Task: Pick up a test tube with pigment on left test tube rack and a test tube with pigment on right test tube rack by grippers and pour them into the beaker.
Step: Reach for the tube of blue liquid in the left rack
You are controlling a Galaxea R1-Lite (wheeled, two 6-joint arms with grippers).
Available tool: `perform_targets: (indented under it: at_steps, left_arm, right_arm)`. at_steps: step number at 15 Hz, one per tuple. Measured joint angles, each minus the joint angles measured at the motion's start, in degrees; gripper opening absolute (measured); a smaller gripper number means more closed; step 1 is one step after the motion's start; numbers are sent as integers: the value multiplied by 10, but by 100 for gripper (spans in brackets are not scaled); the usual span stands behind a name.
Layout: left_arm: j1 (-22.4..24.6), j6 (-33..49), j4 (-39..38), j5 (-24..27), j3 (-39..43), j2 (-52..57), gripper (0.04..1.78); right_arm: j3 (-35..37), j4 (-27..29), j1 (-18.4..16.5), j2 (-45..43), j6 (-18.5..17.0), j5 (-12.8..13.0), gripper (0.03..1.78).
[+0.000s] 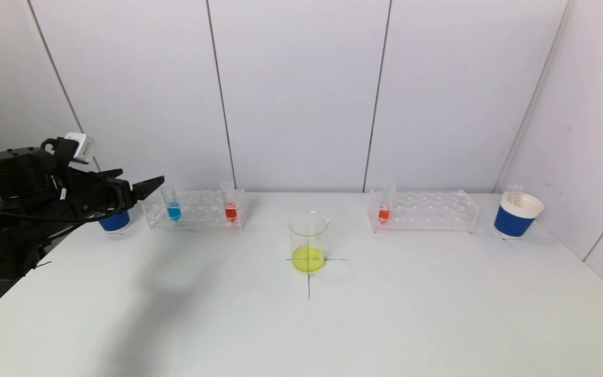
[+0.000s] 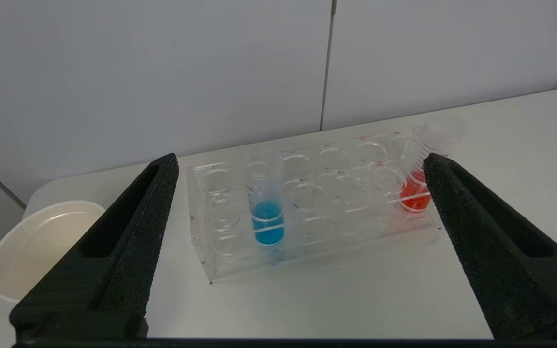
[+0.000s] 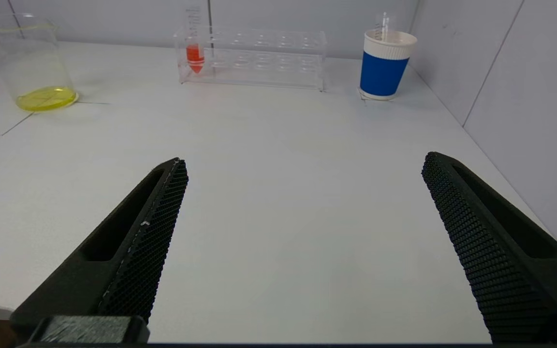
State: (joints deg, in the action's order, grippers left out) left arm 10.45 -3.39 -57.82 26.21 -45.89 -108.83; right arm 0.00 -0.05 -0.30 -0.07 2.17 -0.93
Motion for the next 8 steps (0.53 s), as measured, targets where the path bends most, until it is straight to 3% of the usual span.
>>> perform_targets:
  at_steps: [8]
  left_arm:
    - [-2,4,-97,-6,-5,-106,176]
  right_arm:
    - [0,0,0,0,0,0,176]
